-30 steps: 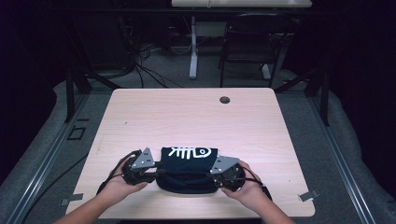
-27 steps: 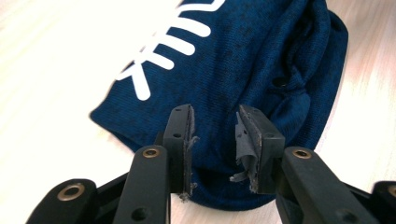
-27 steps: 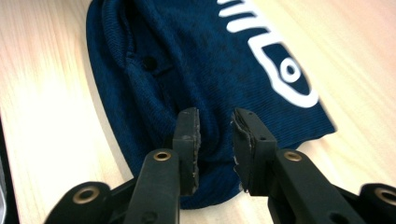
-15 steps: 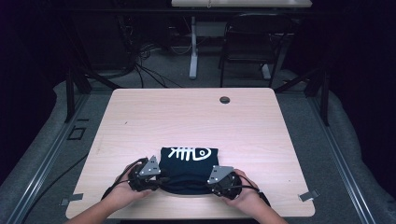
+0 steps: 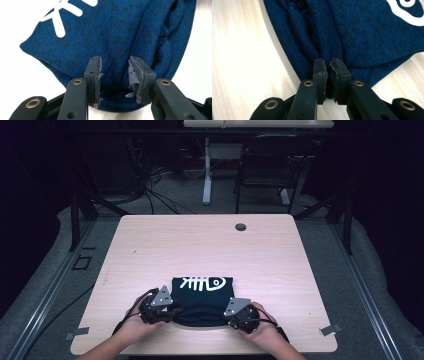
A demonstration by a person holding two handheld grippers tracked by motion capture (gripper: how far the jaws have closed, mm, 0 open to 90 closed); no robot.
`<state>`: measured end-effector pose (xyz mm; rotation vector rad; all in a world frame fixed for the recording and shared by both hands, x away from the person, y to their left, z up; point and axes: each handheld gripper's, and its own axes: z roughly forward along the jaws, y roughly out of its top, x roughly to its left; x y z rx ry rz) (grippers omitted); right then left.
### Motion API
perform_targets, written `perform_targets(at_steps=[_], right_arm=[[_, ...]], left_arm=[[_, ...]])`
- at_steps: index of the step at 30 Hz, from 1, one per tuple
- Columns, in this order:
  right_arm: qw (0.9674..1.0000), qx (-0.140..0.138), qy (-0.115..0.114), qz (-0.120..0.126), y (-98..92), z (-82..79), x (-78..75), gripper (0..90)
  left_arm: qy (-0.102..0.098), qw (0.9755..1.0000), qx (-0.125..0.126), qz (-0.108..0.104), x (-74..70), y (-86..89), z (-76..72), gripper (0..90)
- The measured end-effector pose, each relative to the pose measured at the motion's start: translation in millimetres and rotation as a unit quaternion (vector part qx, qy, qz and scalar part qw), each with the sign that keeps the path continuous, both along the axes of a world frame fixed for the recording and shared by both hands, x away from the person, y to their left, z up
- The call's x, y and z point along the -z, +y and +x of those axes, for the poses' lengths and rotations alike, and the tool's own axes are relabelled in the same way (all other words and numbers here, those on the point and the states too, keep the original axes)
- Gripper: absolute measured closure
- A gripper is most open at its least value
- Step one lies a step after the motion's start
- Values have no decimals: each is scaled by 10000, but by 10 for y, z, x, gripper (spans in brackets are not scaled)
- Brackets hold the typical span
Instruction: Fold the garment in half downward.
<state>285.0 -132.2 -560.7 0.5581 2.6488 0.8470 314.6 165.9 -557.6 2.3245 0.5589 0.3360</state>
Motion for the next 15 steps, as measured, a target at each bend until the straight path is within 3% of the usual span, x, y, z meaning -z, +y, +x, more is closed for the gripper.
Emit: perform_targets(at_steps=[1, 15], right_arm=[[10000, 43, -4, 89, -1, 16, 14, 819], [9995, 302, -62, 36, -48, 187, 7, 808]], left_arm=[[-12, 10000, -24, -3, 1, -8, 18, 621], [-86, 9991, -398, -113, 27, -83, 238, 620]])
